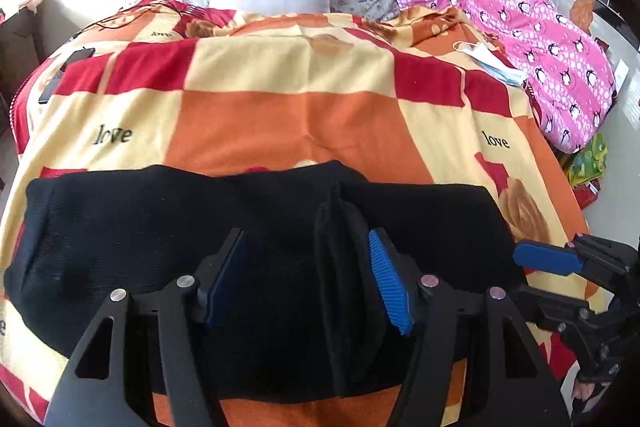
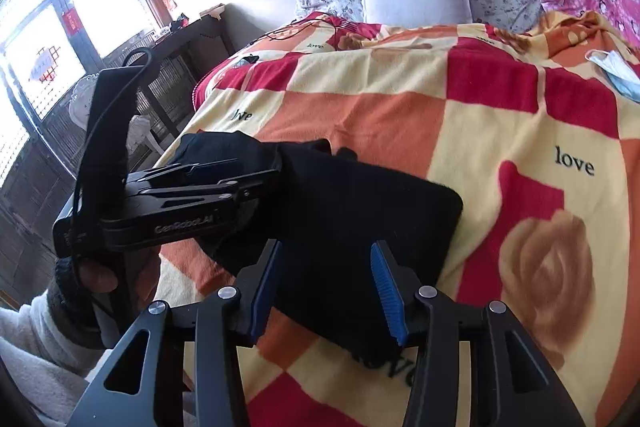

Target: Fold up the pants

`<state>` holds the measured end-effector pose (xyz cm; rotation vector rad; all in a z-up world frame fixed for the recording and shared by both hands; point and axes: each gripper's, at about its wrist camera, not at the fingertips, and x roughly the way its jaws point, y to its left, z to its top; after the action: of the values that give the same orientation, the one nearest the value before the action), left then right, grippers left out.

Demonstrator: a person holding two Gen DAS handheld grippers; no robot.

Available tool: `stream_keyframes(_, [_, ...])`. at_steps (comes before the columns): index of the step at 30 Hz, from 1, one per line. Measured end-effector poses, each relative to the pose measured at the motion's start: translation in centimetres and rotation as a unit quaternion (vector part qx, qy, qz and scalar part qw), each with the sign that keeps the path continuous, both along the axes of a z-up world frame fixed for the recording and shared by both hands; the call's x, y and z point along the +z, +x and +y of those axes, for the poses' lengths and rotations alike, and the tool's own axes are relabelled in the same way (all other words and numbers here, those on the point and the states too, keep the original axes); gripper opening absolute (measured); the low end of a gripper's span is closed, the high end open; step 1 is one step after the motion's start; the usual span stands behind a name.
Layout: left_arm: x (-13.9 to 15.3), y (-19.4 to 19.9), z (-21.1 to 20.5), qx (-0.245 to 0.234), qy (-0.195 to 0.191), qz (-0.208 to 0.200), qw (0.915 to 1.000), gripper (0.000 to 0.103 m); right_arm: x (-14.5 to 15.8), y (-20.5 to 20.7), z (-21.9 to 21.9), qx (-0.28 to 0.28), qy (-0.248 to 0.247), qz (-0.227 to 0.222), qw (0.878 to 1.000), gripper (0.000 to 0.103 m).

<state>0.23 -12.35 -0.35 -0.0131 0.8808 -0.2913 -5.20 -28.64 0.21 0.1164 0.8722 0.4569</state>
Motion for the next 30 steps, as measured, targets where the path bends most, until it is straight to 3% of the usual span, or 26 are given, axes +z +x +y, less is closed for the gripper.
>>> stream_keyframes(16, [0.4,-0.4,3.6,0.043,0.005,-0.015,0.9989,0.062,-2.3,3.5,3.1,0.01,-0.029,0.022,0.999,0.047])
stream_keyframes(24, [0.8,-0.8,5.8,0.066,-0.003,-0.018,0.9976,0.064,-0.9,3.6,4.9,0.026,-0.031,0.006,0.999,0.05])
stream_keyframes(30, [0.8,-1.1,7.1,0.081,0.0,-0.021,0.9965,0.064,-1.9,4.1,6.4,0.043,-0.036,0.022,0.998,0.05])
